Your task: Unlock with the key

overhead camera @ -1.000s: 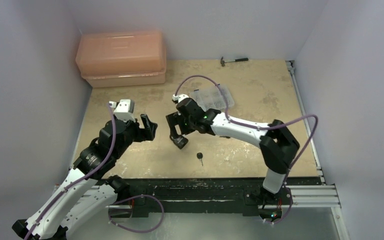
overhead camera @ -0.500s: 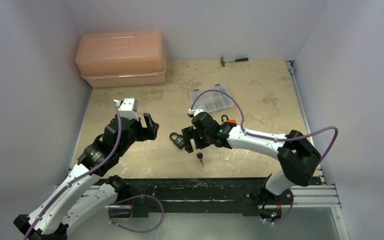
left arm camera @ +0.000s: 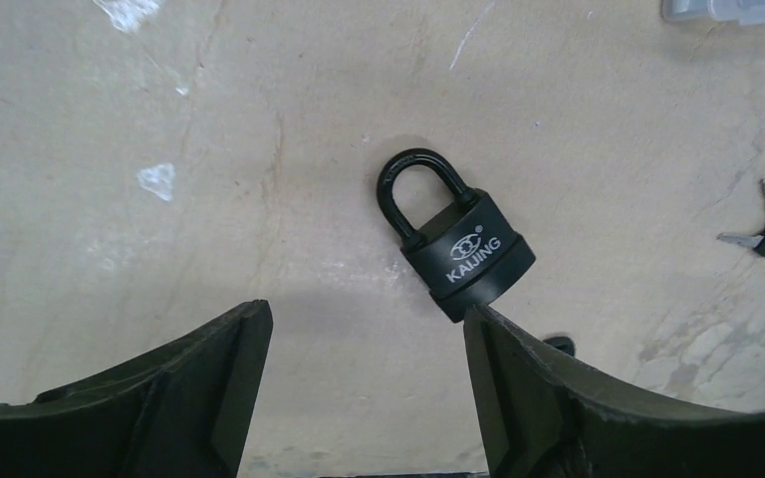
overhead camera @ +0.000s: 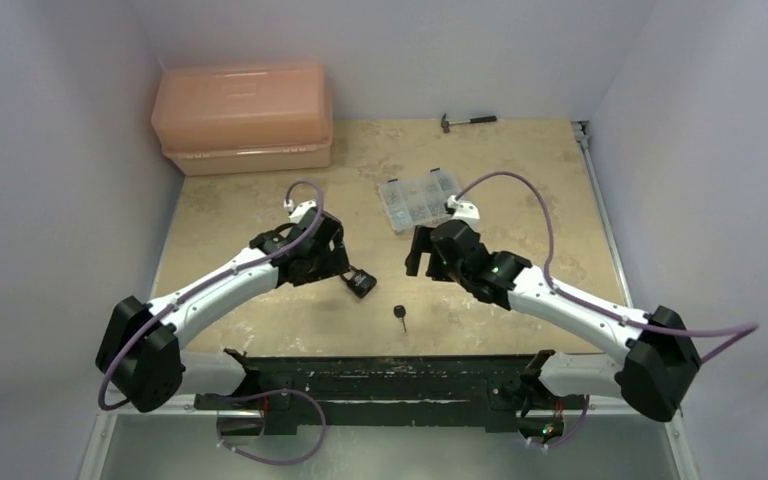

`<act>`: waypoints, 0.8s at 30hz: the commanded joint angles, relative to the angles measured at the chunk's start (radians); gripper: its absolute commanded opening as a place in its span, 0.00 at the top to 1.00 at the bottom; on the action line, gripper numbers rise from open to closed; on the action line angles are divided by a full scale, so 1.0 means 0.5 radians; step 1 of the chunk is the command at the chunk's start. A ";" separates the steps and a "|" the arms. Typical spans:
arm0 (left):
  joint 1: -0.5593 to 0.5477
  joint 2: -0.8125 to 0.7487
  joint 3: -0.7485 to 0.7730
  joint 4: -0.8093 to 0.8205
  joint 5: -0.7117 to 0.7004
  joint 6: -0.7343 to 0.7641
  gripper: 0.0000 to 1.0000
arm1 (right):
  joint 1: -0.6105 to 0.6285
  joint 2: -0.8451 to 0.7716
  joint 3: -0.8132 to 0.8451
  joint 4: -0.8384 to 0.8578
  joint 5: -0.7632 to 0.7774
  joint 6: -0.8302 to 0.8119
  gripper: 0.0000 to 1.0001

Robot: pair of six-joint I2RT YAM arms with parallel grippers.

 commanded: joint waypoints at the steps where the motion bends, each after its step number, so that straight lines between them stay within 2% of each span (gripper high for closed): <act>1: -0.052 0.124 0.114 0.036 0.001 -0.510 0.23 | -0.086 -0.199 -0.133 -0.050 0.172 0.215 0.01; 6: -0.100 0.378 0.131 0.128 0.078 -0.735 0.19 | -0.136 -0.342 -0.224 -0.057 0.163 0.175 0.01; 11: -0.150 0.620 0.223 0.230 0.160 -0.815 0.21 | -0.148 -0.404 -0.307 -0.018 0.149 0.140 0.01; 15: -0.167 0.752 0.313 0.205 0.107 -0.834 0.22 | -0.154 -0.433 -0.340 0.016 0.114 0.126 0.01; 17: -0.167 0.812 0.348 0.188 0.084 -0.829 0.23 | -0.155 -0.451 -0.350 0.023 0.108 0.121 0.01; 20: -0.168 0.909 0.384 0.201 0.105 -0.794 0.30 | -0.157 -0.474 -0.366 0.034 0.103 0.093 0.01; 24: -0.173 1.023 0.432 0.143 0.133 -0.768 0.33 | -0.160 -0.492 -0.370 0.022 0.119 0.060 0.01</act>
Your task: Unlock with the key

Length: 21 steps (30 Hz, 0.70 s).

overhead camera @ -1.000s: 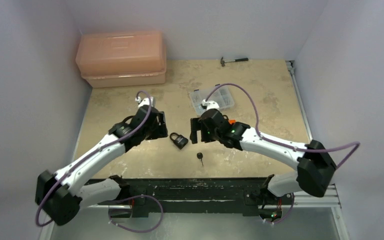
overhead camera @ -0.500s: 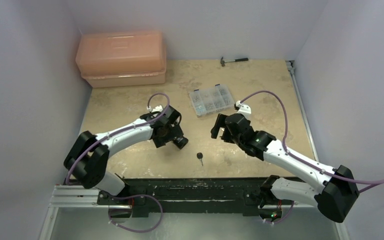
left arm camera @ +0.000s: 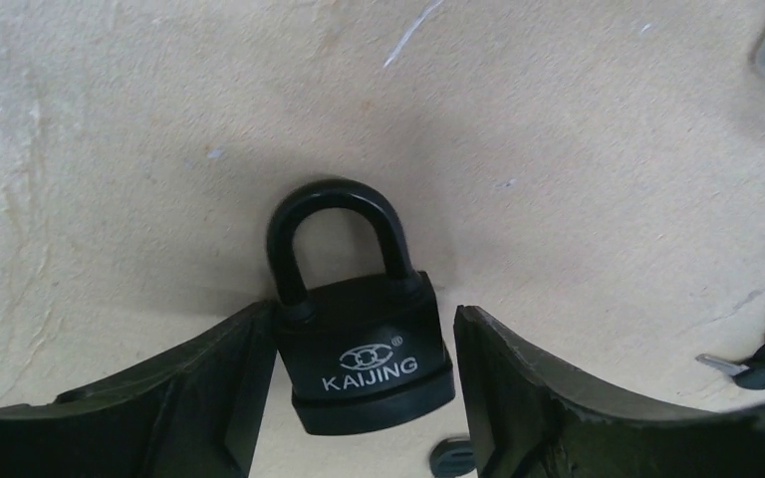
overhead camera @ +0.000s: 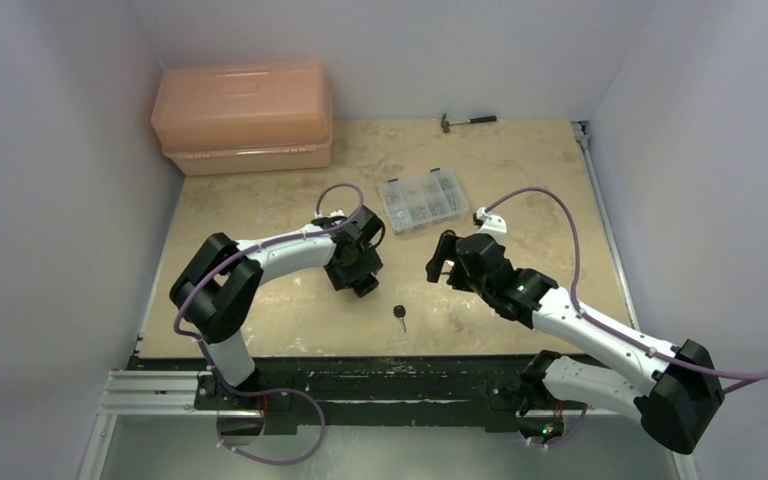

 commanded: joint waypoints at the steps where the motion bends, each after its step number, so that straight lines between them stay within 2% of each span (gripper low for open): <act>1: -0.014 0.108 0.095 -0.016 0.023 -0.004 0.34 | -0.016 -0.055 -0.018 0.054 0.032 -0.046 0.01; 4: -0.016 0.145 0.105 0.003 0.043 0.049 0.47 | -0.018 -0.072 -0.032 0.063 0.029 -0.056 0.01; 8: -0.017 0.168 0.101 0.129 0.167 0.165 0.82 | -0.020 -0.074 -0.037 0.068 0.023 -0.068 0.01; 11: -0.018 0.117 0.066 0.216 0.199 0.198 0.95 | -0.023 -0.084 -0.022 0.052 0.028 -0.075 0.01; 13: -0.007 0.031 -0.003 0.367 0.266 0.206 1.00 | -0.023 -0.105 -0.013 0.037 0.035 -0.076 0.01; 17: 0.034 -0.227 -0.248 0.798 0.476 0.149 1.00 | -0.023 -0.178 0.009 0.024 0.048 -0.066 0.01; 21: 0.094 -0.437 -0.326 0.942 0.554 0.134 1.00 | -0.023 -0.280 0.043 0.017 0.056 -0.044 0.03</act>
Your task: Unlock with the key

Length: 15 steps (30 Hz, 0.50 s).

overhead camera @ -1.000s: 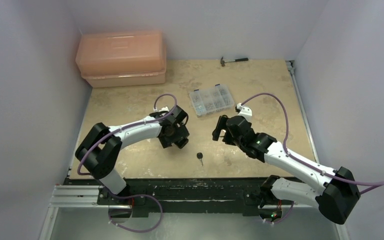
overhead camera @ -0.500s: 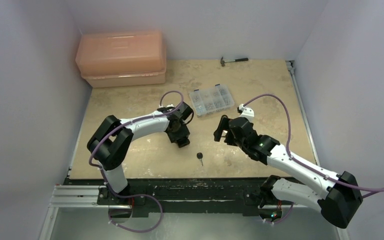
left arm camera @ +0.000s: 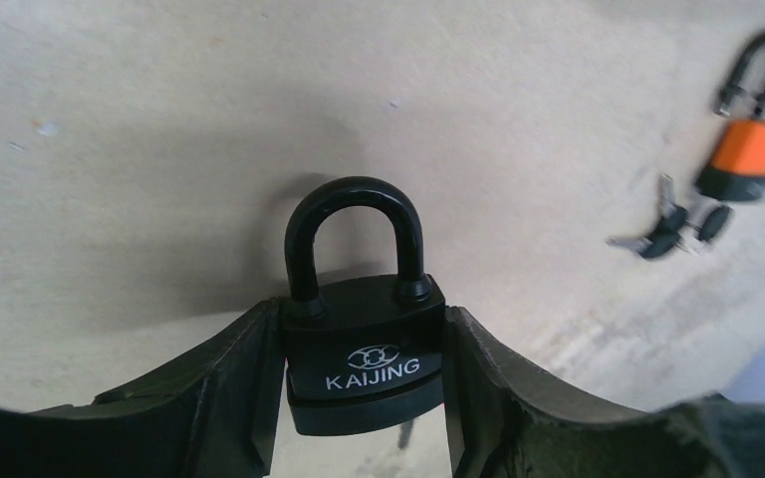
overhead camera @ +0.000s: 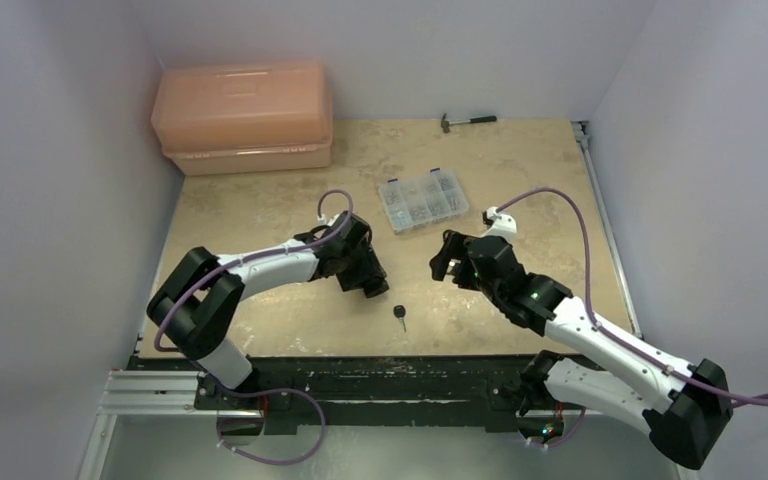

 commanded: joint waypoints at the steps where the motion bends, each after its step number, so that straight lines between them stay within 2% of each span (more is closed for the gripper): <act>1: 0.071 -0.287 -0.042 0.423 0.227 -0.047 1.00 | -0.009 -0.136 0.079 0.007 0.045 0.002 0.03; 7: 0.229 -0.584 -0.164 0.612 0.434 -0.136 1.00 | -0.009 -0.227 0.245 -0.114 0.061 0.001 0.04; 15: 0.370 -0.822 -0.379 1.212 0.741 -0.478 1.00 | -0.009 -0.370 0.379 -0.122 0.034 0.026 0.05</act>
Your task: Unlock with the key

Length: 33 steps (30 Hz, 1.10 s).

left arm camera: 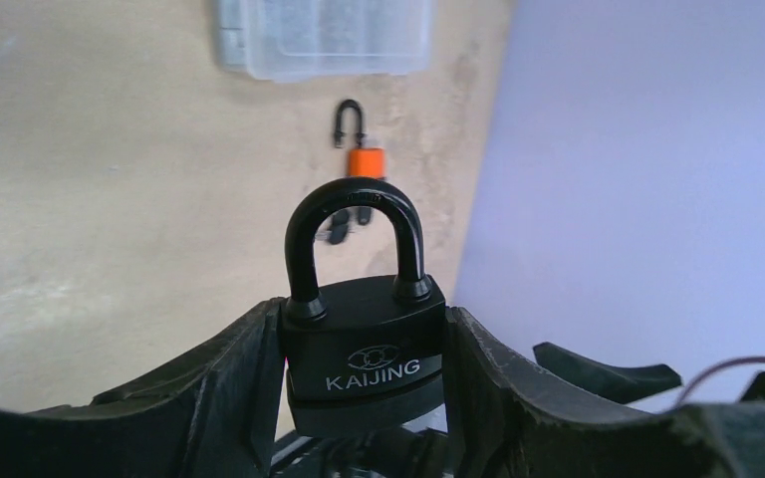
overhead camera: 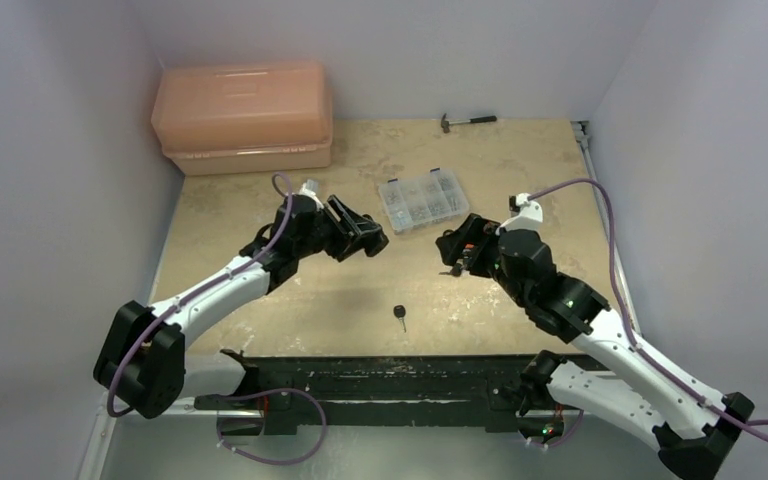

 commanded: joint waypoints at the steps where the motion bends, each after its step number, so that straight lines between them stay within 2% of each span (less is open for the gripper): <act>1: 0.054 -0.114 -0.099 0.641 0.302 -0.296 1.00 | -0.009 -0.092 0.112 0.034 0.010 0.014 0.06; 6: 0.092 -0.156 -0.179 0.998 0.437 -0.515 1.00 | -0.009 -0.178 0.075 0.234 -0.165 -0.040 0.06; 12: 0.097 -0.169 -0.258 1.425 0.507 -0.732 1.00 | -0.009 -0.158 0.056 0.468 -0.521 -0.111 0.08; 16: 0.099 -0.190 -0.273 1.458 0.481 -0.736 1.00 | -0.009 -0.094 0.050 0.688 -0.747 -0.215 0.09; 22: 0.099 -0.190 -0.287 1.487 0.466 -0.748 1.00 | -0.005 0.104 0.174 0.758 -0.982 -0.303 0.12; 33: 0.100 -0.182 -0.302 1.528 0.435 -0.739 1.00 | 0.108 0.494 0.437 0.744 -0.875 -0.359 0.14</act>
